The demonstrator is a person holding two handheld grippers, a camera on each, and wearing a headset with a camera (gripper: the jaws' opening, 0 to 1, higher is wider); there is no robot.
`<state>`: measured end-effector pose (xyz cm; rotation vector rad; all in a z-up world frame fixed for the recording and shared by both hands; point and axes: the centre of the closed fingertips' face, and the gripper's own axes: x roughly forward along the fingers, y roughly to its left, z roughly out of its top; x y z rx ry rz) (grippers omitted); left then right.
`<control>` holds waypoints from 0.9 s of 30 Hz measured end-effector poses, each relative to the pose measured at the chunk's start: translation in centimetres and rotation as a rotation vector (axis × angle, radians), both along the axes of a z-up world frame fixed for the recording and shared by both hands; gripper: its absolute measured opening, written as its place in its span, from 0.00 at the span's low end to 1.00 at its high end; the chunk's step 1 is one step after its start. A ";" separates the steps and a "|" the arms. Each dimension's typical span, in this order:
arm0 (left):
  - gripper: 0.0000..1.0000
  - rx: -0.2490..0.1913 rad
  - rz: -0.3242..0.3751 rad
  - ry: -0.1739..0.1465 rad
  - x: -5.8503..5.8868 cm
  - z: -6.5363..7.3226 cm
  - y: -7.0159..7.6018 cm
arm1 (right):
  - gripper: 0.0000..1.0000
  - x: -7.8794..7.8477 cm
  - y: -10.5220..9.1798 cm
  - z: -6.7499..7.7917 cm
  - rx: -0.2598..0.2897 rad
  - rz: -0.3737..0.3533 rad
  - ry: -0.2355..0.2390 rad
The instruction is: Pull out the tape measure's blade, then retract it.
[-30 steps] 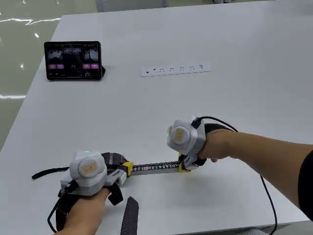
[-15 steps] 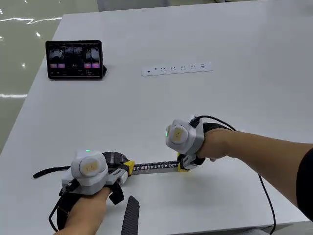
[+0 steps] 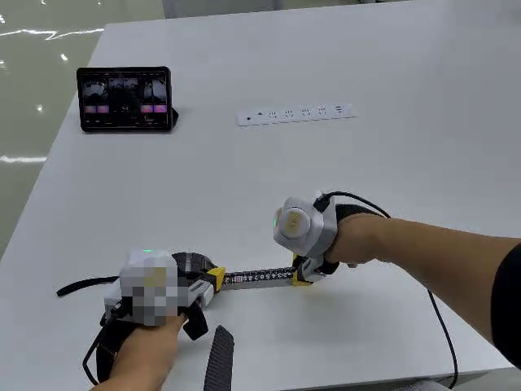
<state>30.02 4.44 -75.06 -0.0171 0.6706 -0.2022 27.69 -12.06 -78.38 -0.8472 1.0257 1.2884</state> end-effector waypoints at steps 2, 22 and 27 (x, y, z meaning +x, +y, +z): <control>0.61 0.000 0.000 -0.001 0.0 0.0 0.0 | 0.09 -0.1 0.1 0.0 0.002 0.010 -0.005; 0.61 -0.003 -0.005 0.000 0.0 0.0 0.0 | 0.10 -0.1 0.9 0.0 0.031 -0.012 0.022; 0.61 -0.003 -0.004 0.000 0.0 0.0 0.0 | 0.10 -0.2 1.1 -0.1 0.028 0.019 0.017</control>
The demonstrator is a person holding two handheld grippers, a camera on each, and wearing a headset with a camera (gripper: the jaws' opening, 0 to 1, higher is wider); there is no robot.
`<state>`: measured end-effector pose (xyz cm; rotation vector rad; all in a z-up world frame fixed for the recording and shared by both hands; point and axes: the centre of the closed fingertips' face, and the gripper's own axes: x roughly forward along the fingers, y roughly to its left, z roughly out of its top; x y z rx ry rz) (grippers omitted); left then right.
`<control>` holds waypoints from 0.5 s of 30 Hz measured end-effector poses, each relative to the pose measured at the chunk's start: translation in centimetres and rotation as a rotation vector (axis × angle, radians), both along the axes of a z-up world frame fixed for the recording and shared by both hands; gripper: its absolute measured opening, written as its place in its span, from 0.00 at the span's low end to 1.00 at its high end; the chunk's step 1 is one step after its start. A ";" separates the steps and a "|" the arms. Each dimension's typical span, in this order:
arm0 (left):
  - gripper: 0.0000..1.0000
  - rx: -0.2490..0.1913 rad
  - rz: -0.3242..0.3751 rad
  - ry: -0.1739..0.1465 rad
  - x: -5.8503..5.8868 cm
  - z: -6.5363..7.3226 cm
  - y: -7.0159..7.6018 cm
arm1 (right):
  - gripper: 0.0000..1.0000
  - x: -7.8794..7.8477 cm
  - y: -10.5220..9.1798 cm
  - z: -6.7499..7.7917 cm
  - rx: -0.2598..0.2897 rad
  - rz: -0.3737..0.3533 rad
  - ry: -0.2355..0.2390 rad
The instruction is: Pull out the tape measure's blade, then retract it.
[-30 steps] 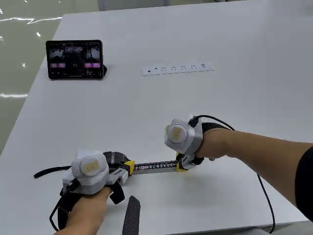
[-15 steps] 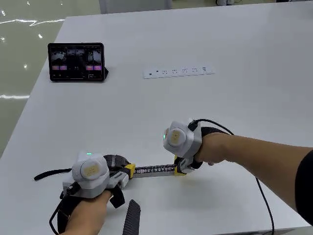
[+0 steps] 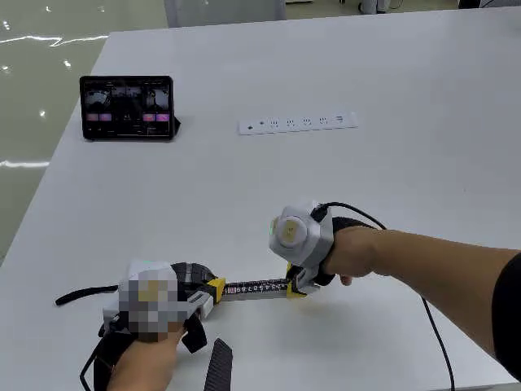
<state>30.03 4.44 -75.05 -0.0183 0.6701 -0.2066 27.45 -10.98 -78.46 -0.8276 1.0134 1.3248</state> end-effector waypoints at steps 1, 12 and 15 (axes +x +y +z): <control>0.61 0.000 0.000 0.000 0.0 0.0 0.0 | 0.10 0.0 0.0 0.0 0.002 -0.008 0.003; 0.60 -0.001 -0.006 0.006 0.0 0.0 0.0 | 0.10 0.2 0.8 0.0 0.033 -0.043 0.001; 0.60 -0.001 -0.005 0.005 -0.1 0.0 0.0 | 0.10 0.2 1.0 0.1 0.036 -0.040 -0.004</control>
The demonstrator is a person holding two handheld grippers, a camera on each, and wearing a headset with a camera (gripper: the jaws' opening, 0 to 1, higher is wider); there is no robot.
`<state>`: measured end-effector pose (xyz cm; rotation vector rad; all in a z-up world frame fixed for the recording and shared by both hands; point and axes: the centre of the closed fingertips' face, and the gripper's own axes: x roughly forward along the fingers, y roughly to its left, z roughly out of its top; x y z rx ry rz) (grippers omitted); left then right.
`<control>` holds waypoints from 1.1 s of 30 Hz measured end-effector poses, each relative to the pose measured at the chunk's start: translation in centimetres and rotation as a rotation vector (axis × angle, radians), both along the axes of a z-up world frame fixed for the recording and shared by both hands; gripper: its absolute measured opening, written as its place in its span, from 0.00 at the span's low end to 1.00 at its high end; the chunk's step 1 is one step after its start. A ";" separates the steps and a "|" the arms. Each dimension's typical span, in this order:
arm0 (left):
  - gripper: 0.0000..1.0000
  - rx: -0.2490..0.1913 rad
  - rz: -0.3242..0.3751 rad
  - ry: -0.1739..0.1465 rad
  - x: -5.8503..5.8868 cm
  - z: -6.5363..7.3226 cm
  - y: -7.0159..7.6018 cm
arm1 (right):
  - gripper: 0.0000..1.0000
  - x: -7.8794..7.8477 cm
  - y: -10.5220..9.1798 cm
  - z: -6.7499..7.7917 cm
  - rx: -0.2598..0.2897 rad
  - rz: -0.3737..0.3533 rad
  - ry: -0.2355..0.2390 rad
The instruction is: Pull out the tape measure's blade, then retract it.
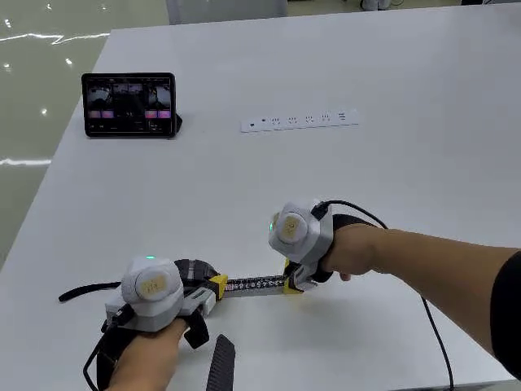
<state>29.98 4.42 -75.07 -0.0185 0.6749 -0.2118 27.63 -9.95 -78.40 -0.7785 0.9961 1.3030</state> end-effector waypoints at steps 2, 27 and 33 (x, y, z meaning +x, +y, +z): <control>0.60 0.000 0.000 0.000 0.0 0.0 0.0 | 0.10 0.0 0.1 0.0 0.002 -0.002 0.000; 0.60 -0.009 0.001 0.004 0.0 0.0 0.1 | 0.09 0.1 1.5 0.0 0.024 -0.024 0.017; 0.60 -0.018 0.003 0.000 0.1 0.0 0.1 | 0.09 0.1 1.9 0.1 0.030 -0.035 0.019</control>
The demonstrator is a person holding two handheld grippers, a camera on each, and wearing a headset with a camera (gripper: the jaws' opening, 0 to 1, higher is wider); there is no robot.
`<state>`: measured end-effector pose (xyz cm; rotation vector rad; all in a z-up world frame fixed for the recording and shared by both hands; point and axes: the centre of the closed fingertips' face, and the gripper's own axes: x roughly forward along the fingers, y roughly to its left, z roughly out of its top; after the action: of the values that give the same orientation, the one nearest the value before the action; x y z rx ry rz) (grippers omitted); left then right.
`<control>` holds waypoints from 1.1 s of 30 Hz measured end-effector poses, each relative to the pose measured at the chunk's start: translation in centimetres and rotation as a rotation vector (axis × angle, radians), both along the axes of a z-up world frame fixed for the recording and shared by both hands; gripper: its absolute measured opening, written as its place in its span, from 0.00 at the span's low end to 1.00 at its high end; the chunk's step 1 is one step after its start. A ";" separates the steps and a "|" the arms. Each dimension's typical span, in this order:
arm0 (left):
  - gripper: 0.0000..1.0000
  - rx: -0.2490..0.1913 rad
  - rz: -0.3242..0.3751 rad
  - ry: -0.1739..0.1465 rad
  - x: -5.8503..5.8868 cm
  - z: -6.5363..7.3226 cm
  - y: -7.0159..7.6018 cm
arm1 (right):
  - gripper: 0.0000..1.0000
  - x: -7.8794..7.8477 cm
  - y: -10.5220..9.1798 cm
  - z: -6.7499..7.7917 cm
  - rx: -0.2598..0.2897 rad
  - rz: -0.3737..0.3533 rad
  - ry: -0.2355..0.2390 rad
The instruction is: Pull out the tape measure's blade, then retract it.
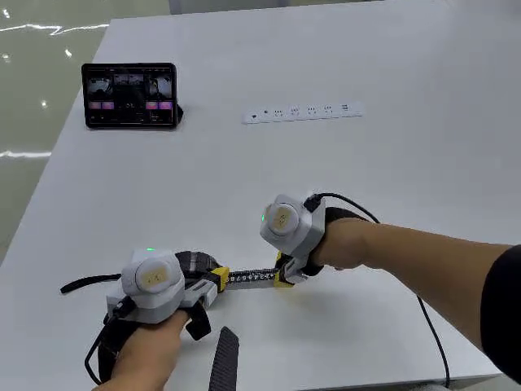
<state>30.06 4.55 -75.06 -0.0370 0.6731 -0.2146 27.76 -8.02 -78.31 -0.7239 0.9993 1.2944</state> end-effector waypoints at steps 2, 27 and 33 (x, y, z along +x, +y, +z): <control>0.60 -0.004 -0.003 0.003 0.0 0.0 0.0 | 0.09 0.0 0.1 0.0 0.001 0.001 0.001; 0.60 -0.021 -0.004 0.006 -0.2 0.1 0.0 | 0.10 0.0 1.9 0.1 0.022 -0.002 -0.008; 0.60 -0.020 -0.006 0.008 -0.2 0.0 0.0 | 0.10 0.0 2.3 0.1 0.029 0.003 -0.012</control>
<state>29.83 4.51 -75.01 -0.0554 0.6795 -0.2266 27.75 -5.74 -78.25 -0.7102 0.9681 1.3038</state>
